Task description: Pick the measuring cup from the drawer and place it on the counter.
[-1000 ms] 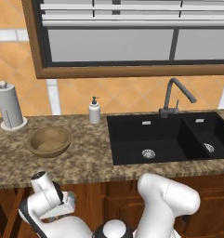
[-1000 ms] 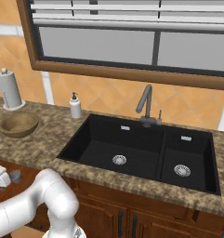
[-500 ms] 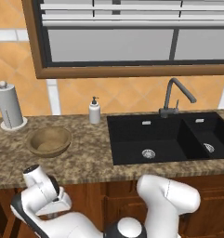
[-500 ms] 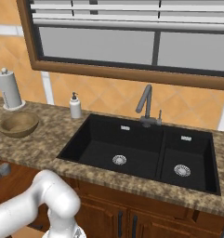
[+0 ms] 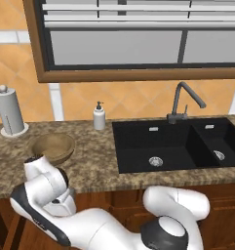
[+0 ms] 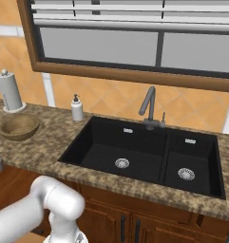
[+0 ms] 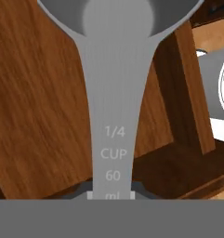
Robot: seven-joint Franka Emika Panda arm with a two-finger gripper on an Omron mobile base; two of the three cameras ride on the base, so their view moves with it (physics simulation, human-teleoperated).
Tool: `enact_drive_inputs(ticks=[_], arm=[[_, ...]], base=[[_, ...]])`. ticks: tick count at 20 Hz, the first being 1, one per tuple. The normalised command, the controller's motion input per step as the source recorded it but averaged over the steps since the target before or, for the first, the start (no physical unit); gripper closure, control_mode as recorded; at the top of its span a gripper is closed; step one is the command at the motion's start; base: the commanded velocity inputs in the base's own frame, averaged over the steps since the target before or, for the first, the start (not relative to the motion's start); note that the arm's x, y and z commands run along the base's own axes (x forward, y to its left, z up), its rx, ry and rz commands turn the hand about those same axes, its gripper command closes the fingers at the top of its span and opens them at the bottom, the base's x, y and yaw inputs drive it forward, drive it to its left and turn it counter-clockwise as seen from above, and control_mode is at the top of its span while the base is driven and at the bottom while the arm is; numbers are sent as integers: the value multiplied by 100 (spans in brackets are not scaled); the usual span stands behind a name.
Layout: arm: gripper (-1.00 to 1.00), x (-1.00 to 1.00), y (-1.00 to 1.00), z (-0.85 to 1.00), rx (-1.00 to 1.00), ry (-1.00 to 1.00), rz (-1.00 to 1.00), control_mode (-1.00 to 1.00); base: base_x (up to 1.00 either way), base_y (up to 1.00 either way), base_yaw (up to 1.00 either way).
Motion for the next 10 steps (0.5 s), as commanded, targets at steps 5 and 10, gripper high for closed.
enact_drive_inputs(ticks=[5, 10], arm=[[100, 76, -45, 68, -4, -25, -28, -100], [100, 88, -79, 4, 0, -1, -12, -100]], base=[[0, 0, 0], [0, 0, 0]])
